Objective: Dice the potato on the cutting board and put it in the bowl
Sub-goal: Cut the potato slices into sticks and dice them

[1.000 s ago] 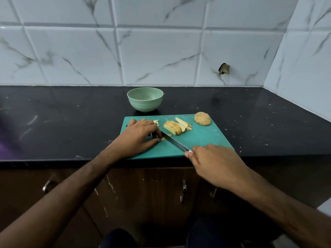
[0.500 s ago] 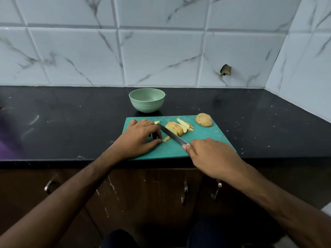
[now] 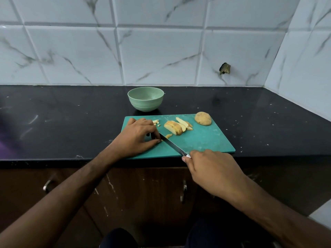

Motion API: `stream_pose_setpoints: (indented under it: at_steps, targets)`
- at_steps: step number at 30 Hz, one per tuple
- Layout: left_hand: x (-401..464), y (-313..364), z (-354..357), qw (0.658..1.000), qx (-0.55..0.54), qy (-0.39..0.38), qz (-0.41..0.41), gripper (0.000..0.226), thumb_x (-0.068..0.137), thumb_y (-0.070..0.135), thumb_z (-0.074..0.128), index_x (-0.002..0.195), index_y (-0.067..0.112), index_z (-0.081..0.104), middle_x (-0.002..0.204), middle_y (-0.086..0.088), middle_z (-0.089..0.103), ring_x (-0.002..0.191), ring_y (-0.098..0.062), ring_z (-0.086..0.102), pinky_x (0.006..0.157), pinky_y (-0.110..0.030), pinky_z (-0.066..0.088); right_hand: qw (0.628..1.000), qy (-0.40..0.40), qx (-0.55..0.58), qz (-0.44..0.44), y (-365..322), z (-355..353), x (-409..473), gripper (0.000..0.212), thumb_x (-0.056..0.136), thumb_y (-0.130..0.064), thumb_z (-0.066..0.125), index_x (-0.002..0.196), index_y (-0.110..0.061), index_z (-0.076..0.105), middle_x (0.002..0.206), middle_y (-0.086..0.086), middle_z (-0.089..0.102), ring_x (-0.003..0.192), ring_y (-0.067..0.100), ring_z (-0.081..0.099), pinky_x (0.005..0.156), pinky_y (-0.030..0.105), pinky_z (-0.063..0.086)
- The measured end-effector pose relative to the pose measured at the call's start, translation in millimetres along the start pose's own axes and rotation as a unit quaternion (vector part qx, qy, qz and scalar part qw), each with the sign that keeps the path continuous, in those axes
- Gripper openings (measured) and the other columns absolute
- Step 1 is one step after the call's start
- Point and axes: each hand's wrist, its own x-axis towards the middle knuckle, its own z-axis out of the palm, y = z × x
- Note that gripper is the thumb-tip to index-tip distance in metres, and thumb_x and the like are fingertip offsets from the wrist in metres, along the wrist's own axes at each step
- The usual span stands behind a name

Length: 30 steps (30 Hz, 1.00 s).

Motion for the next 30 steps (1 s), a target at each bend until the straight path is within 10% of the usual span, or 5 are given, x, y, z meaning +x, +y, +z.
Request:
stream_pose_setpoints:
  at_steps: [15,21,30]
  targets:
    - [0,-4,4,1.000,0.019,0.011,-0.013,0.021,0.092,0.051,0.047,0.096,0.035,0.058,0.096,0.018,0.054,0.094,-0.005,0.051,0.085,-0.039,0.035,0.984,-0.047,0.169,0.043,34,-28,34,0.045,0.108,-0.053,0.029,0.081,-0.025,0.052,0.068,-0.003,0.057,0.050,0.010,0.054,0.061,0.035,0.049]
    - [11,-6,7,0.993,-0.043,-0.099,0.057,0.035,0.100,0.027,0.052,0.134,0.037,0.056,0.137,0.019,0.050,0.132,-0.001,0.042,0.095,-0.038,0.035,0.885,0.006,0.462,0.061,67,-2,68,0.046,0.109,-0.045,0.037,0.080,-0.012,0.048,0.047,-0.002,0.040,0.034,0.013,0.035,0.037,0.023,0.034]
    - [29,-8,13,0.980,0.030,-0.073,0.185,0.030,0.103,0.029,0.053,0.127,0.021,0.070,0.128,0.006,0.066,0.116,-0.009,0.060,0.094,-0.037,0.046,0.795,0.090,0.598,0.051,65,16,105,0.042,0.110,-0.039,0.038,0.084,-0.008,0.047,0.049,0.002,0.033,0.035,0.011,0.028,0.035,0.022,0.030]
